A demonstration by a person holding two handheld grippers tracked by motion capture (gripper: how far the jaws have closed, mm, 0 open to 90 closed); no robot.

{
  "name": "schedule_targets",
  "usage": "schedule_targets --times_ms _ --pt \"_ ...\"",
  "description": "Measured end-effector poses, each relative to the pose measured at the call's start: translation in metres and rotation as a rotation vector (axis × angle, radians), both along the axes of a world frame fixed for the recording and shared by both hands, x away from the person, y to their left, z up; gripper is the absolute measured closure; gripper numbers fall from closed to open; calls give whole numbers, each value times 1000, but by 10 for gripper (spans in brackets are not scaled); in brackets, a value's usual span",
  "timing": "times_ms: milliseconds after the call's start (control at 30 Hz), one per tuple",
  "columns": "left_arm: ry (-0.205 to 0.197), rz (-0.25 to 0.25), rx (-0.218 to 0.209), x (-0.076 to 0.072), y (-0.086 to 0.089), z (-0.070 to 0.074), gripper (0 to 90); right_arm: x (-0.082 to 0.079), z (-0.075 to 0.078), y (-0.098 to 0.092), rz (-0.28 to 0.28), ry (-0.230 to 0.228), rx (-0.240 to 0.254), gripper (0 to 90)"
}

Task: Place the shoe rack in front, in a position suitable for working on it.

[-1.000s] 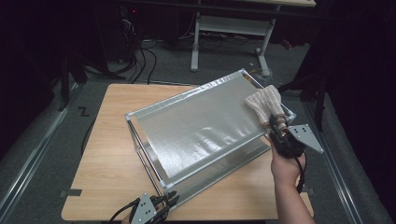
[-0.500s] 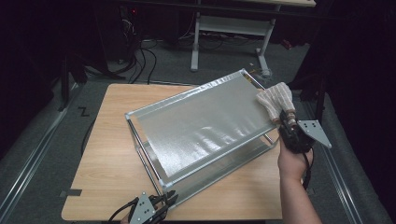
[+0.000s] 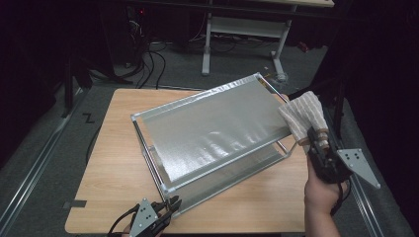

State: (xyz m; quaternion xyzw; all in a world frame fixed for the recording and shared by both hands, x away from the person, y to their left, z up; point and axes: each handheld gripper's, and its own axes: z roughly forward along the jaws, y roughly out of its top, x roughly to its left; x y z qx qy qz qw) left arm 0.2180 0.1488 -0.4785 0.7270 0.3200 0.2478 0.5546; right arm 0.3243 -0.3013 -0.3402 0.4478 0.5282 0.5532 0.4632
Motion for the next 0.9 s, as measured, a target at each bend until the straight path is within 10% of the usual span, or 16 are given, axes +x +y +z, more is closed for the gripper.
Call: schedule_targets --times_ms 467,900 --pt "57 90 -13 20 34 3 798 -55 -32 -3 21 -51 -44 691" --pt "70 159 -2 25 63 6 797 -44 -93 -12 20 159 -59 687"
